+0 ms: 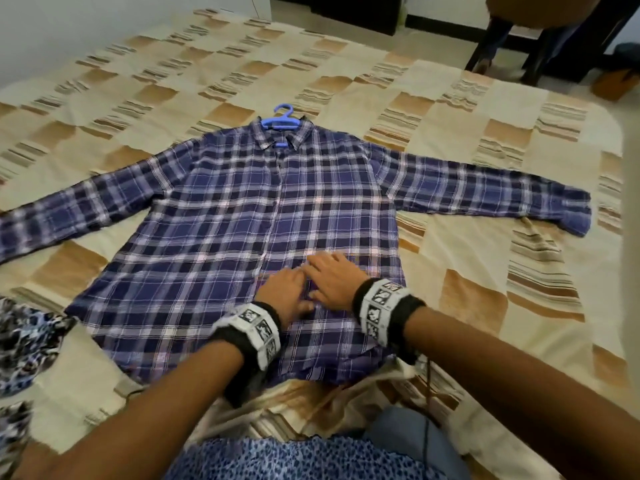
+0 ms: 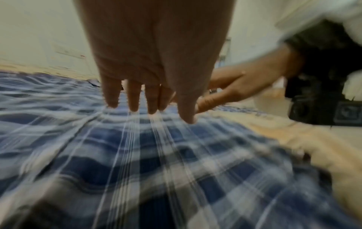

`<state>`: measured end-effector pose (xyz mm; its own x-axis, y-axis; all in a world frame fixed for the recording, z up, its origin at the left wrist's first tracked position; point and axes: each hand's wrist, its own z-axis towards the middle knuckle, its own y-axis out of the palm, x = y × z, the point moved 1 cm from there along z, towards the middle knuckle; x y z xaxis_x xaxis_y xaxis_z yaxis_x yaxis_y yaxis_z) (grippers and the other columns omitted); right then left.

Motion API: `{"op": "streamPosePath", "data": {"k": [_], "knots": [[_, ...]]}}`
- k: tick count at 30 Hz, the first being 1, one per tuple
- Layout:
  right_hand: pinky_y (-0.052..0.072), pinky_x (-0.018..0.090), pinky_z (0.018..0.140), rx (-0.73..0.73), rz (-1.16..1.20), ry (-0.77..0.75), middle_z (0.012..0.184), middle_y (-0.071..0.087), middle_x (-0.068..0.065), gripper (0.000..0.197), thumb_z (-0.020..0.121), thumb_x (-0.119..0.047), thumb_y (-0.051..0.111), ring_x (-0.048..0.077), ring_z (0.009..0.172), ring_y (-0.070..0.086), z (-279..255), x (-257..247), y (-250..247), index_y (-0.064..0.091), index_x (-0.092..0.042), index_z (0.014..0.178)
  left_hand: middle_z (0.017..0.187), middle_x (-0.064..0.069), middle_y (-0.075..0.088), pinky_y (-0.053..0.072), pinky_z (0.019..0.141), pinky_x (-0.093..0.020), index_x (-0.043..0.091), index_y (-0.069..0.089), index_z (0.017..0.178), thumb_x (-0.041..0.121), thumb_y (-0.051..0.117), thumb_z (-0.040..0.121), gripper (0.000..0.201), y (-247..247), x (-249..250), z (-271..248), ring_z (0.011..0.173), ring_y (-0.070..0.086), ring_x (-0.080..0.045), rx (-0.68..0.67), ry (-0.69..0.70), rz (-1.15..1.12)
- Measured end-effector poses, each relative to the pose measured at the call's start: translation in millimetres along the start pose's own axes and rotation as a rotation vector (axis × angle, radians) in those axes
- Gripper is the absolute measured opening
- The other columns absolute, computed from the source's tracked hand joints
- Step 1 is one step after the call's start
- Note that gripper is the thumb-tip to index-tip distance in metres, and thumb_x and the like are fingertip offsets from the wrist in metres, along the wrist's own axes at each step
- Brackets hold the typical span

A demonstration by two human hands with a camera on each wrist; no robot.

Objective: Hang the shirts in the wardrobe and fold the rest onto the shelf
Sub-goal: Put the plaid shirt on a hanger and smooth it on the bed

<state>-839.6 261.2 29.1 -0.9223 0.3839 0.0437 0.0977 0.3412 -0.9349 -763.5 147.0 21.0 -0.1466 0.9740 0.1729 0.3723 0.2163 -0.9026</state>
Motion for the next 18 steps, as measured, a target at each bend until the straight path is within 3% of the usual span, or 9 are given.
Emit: {"op": "streamPosePath", "data": {"k": [2, 3, 5, 8, 9, 10, 12, 14, 18], "knots": [[0.008, 0.053, 0.116, -0.145, -0.102, -0.014, 0.158, -0.007, 0.012, 0.079, 0.091, -0.066, 0.012, 0.029, 0.146, -0.002, -0.4, 16.5, 29.5, -0.004, -0.017, 0.151, 0.157, -0.014, 0.001, 0.014, 0.117, -0.044, 0.004, 0.0, 0.149, 0.047, 0.063, 0.083, 0.1, 29.9, 7.2, 1.9, 0.144, 0.005, -0.03, -0.202, -0.023, 0.184], [-0.001, 0.054, 0.116, -0.194, -0.066, 0.022, 0.156, -0.019, 0.007, 0.09, 0.079, -0.077, -0.007, 0.025, 0.144, -0.015, -10.1, 33.0, 43.6, -0.013, -0.021, 0.149, 0.156, -0.014, -0.012, 0.008, 0.117, -0.047, 0.003, -0.011, 0.148, 0.046, 0.063, 0.083, 0.108, 39.7, 8.3, 2.6, 0.145, -0.007, -0.031, -0.264, -0.055, 0.222], [-0.008, 0.053, 0.115, -0.231, 0.119, 0.2, 0.154, -0.025, 0.001, 0.117, 0.045, -0.083, -0.037, 0.022, 0.142, -0.021, -40.0, 71.0, 68.5, -0.021, -0.027, 0.146, 0.155, -0.014, -0.02, 0.005, 0.117, -0.048, 0.003, -0.017, 0.146, 0.045, 0.065, 0.082, 0.112, 45.8, 8.9, 4.9, 0.144, -0.013, -0.031, -0.313, -0.083, 0.21], [-0.004, 0.057, 0.113, -0.315, 0.175, 0.484, 0.152, -0.028, -0.003, 0.119, 0.033, -0.076, -0.047, 0.024, 0.144, -0.018, -81.3, 101.1, 81.3, -0.028, -0.029, 0.141, 0.156, -0.015, -0.013, 0.01, 0.117, -0.048, 0.003, -0.01, 0.148, 0.044, 0.07, 0.078, 0.115, 30.3, 8.7, 7.3, 0.145, -0.006, -0.031, -0.411, -0.064, 0.132], [-0.004, 0.059, 0.112, -0.35, 0.157, 0.515, 0.153, -0.027, -0.002, 0.117, 0.037, -0.076, -0.046, 0.024, 0.144, -0.017, -86.7, 105.4, 79.1, -0.027, -0.029, 0.142, 0.157, -0.016, -0.001, 0.015, 0.117, -0.045, 0.003, 0.0, 0.149, 0.042, 0.072, 0.077, 0.109, 18.7, 6.2, 11.0, 0.145, 0.005, -0.03, -0.436, -0.064, 0.081], [-0.006, 0.06, 0.112, -0.389, 0.113, 0.519, 0.155, -0.023, 0.001, 0.107, 0.052, -0.079, -0.036, 0.025, 0.144, -0.017, -87.7, 105.7, 71.5, -0.022, -0.028, 0.145, 0.153, -0.018, 0.022, 0.022, 0.115, -0.041, 0.002, 0.019, 0.148, 0.039, 0.072, 0.078, 0.094, 4.5, 2.7, 16.0, 0.141, 0.024, -0.029, -0.434, -0.064, 0.015], [-0.01, 0.064, 0.11, -0.4, -0.04, 0.504, 0.158, -0.013, 0.009, 0.082, 0.087, -0.073, 0.006, 0.03, 0.145, -0.013, -75.2, 102.8, 48.7, -0.007, -0.022, 0.15, 0.119, -0.017, 0.061, 0.042, 0.101, -0.038, 0.003, 0.058, 0.124, 0.031, 0.07, 0.082, 0.051, -27.2, -8.5, 28.1, 0.111, 0.057, -0.025, -0.325, -0.048, -0.118], [-0.008, 0.066, 0.108, -0.311, -0.158, 0.505, 0.158, -0.004, 0.016, 0.078, 0.092, -0.064, 0.026, 0.036, 0.144, -0.006, -44.6, 98.2, 14.5, 0.008, -0.017, 0.151, 0.114, -0.01, 0.065, 0.045, 0.094, -0.036, 0.008, 0.063, 0.119, 0.03, 0.061, 0.09, 0.037, -55.8, -25.0, 46.2, 0.107, 0.059, -0.025, -0.149, -0.084, -0.062], [-0.005, 0.062, 0.111, 0.027, -0.02, 0.445, 0.157, 0.003, 0.017, 0.078, 0.094, -0.062, 0.024, 0.034, 0.145, 0.001, 55.7, 95.5, -23.4, 0.004, -0.012, 0.151, 0.14, -0.011, 0.043, 0.039, 0.102, -0.044, 0.013, 0.038, 0.139, 0.021, 0.042, 0.098, 0.042, -70.8, -71.4, 108.0, 0.127, 0.043, -0.034, 0.152, -0.181, 0.003]]}}
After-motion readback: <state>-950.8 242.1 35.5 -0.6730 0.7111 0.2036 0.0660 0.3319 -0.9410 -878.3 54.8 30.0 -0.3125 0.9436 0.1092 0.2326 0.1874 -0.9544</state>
